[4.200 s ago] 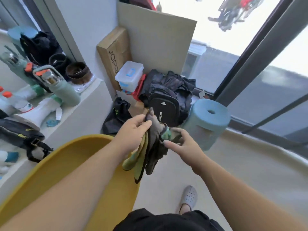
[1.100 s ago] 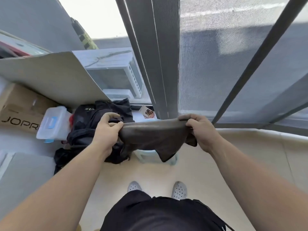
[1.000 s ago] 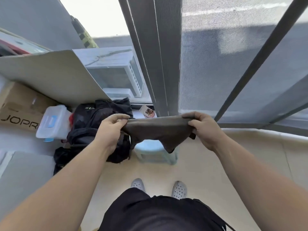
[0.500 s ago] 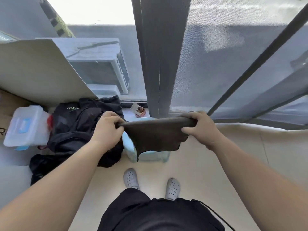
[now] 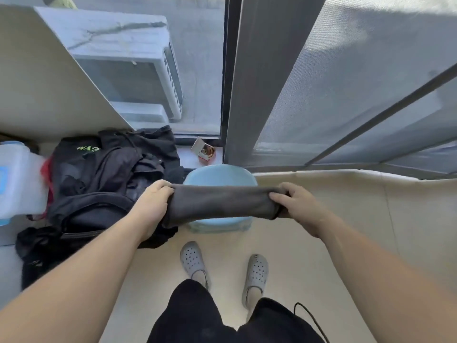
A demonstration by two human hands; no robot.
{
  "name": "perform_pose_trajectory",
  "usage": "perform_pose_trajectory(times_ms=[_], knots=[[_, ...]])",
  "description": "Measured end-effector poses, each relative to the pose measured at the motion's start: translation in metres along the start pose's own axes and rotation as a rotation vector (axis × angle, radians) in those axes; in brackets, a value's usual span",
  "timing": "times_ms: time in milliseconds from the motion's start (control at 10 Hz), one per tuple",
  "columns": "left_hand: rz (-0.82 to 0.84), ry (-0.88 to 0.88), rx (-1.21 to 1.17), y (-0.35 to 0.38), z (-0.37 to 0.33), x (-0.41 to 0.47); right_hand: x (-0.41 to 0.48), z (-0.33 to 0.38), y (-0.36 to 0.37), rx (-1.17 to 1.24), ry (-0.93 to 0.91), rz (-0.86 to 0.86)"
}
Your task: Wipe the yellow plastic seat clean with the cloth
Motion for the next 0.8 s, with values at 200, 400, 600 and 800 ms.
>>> perform_pose_trajectory(times_ms=[200, 400, 600, 800], knots=[[0.022, -0.187, 0.053, 0.044, 0.073, 0.074, 0.081, -0.074, 0.03, -0.074, 0.175, -0.097], [-0.112, -0.113, 0.161, 0.076, 0.109, 0.185, 0.209, -0.116, 0.047, -0.216, 0.104, -0.189], [-0.194, 0.031, 0.22, 0.098, 0.112, 0.276, 0.304, -0.128, 0.053, -0.526, -0.026, -0.341], [-0.195, 0.158, 0.538, 0.102, 0.102, 0.284, 0.314, -0.121, 0.062, -0.649, -0.044, -0.318]])
Point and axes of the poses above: each hand's wrist, its own x-axis towards the middle knuckle, its own y-axis out of the palm, z = x × y, the point moved 4 cm from there along x, towards the middle knuckle, and after that the axes turned 2 degrees about -y, right-handed, at the moved point
